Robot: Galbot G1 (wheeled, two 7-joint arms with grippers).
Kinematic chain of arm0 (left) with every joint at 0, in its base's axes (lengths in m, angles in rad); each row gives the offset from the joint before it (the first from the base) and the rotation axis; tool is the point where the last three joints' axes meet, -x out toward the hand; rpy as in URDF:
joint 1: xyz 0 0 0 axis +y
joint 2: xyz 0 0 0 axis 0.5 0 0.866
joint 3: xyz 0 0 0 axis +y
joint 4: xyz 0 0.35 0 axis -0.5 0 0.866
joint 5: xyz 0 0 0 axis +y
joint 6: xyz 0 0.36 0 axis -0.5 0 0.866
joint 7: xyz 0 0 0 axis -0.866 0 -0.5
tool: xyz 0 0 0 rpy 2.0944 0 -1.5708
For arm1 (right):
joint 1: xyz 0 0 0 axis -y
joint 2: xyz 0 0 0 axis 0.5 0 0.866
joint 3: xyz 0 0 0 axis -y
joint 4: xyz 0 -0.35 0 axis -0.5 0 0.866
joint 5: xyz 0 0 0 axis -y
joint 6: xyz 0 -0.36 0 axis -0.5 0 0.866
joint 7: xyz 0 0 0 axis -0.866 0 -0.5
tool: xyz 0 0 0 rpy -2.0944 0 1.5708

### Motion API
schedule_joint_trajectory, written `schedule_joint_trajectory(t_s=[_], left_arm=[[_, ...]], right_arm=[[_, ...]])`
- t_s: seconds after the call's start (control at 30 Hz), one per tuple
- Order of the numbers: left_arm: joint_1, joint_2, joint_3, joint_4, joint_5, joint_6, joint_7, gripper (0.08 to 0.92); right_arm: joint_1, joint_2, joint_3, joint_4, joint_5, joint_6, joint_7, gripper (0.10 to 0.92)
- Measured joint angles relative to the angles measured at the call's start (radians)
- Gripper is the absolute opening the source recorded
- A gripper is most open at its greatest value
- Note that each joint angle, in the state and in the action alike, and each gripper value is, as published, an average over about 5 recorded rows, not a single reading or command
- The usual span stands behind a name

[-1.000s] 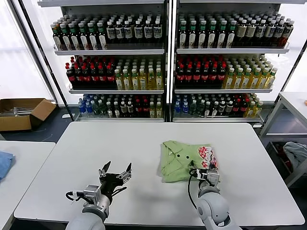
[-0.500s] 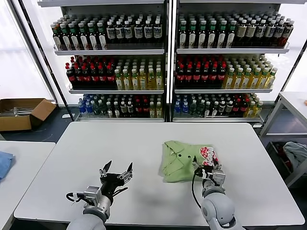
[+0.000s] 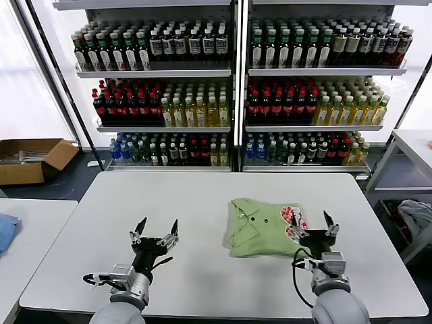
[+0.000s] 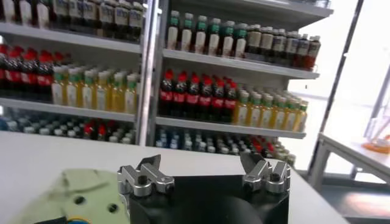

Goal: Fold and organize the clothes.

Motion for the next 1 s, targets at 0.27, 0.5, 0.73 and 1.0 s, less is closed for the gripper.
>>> schedule_joint_trajectory(t_s=[0.27, 0.5, 0.73, 1.0], left_arm=[[-0.007, 0.000, -0.042, 0.011, -0.027, -0.035, -0.025, 0.823], [-0.011, -0.003, -0.049, 0.014, -0.038, -0.054, -0.031, 0.823], [-0.027, 0.000, -0.061, 0.030, -0.043, -0.066, -0.038, 0.823], [-0.032, -0.003, -0.067, 0.036, -0.035, -0.061, -0.036, 0.823]], right_arm=[[-0.055, -0.010, 0.064, 0.049, 0.016, -0.023, -0.007, 0.823], [-0.085, -0.022, 0.103, 0.074, 0.017, -0.041, -0.011, 0.823], [-0.112, -0.024, 0.135, 0.087, 0.019, -0.054, -0.010, 0.823], [-0.137, -0.027, 0.179, 0.097, 0.022, -0.065, -0.005, 0.823]])
